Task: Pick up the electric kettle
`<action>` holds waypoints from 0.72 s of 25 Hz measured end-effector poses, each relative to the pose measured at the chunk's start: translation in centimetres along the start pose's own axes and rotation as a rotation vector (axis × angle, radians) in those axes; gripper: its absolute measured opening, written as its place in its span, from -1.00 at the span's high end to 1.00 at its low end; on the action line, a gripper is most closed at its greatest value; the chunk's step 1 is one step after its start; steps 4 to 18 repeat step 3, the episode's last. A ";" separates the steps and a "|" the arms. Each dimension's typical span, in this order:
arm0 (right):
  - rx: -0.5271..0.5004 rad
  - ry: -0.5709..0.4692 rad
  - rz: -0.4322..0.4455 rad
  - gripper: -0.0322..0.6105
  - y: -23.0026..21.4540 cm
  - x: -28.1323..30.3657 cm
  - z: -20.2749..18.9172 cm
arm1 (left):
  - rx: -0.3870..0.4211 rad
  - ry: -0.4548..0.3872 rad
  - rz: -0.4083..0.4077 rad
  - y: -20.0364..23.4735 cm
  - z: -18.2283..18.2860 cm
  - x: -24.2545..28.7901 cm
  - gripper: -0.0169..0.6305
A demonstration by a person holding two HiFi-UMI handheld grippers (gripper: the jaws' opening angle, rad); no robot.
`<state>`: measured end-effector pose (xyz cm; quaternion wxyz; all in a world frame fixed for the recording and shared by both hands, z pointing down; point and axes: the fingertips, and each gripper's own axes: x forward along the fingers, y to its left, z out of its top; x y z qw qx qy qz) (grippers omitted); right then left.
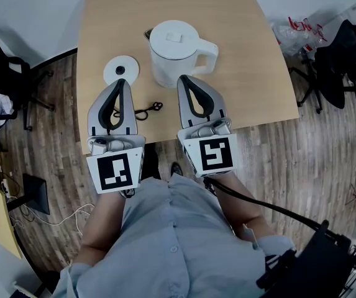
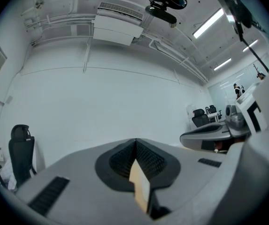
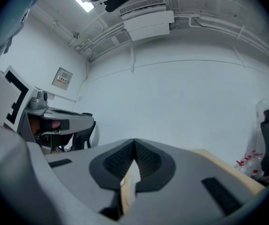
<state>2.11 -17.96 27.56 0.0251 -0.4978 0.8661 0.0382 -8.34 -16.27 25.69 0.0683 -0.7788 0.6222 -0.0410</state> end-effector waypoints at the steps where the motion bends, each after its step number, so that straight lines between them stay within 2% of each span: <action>1: 0.000 0.000 0.000 0.90 0.0 0.0 0.0 | 0.000 0.000 0.000 0.0 0.0 0.0 0.95; 18: -0.001 0.001 0.001 0.89 0.0 0.1 0.0 | 0.001 0.001 -0.001 0.0 0.0 0.1 0.95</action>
